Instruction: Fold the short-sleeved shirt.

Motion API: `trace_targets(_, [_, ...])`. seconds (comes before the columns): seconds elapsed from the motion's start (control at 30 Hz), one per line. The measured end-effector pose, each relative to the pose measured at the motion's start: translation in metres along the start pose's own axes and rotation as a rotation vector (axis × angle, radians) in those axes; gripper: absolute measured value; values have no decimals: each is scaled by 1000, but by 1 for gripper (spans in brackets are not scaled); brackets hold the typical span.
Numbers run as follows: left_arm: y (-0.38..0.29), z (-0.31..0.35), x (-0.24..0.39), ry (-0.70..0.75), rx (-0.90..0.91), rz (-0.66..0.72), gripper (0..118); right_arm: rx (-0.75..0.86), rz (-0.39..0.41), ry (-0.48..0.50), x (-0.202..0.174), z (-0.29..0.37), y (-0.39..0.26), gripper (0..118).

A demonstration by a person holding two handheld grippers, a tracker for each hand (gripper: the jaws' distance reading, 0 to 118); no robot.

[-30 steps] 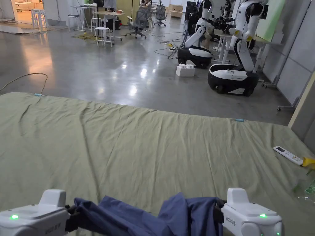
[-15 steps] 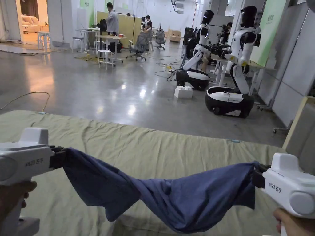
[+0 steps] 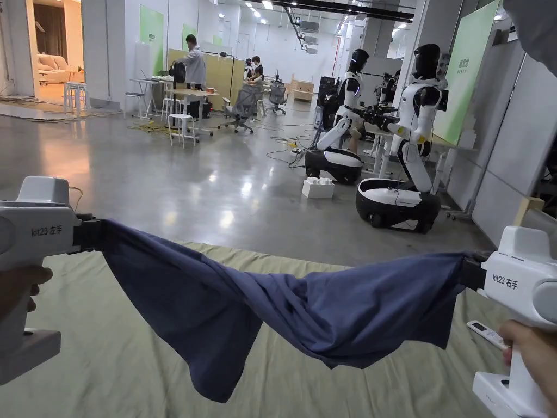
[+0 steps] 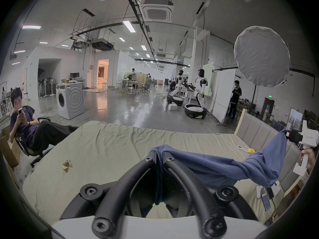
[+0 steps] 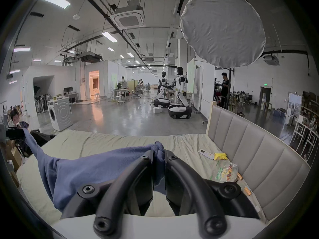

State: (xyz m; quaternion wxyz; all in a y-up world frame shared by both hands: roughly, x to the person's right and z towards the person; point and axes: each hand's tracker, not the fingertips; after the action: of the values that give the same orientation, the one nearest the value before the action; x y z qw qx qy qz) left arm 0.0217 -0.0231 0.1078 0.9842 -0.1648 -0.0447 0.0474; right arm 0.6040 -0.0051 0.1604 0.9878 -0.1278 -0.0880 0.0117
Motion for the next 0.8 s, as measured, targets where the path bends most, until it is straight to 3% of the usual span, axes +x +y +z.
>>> trace_targets(0.5, [26,-60,11,51,-4,-52,6,26,51,-16,-25,-61,20,11])
trace_targets(0.8, [-50,-89,5,84,-96,-35,6,-60,37,-10,-34,-96,-49,11])
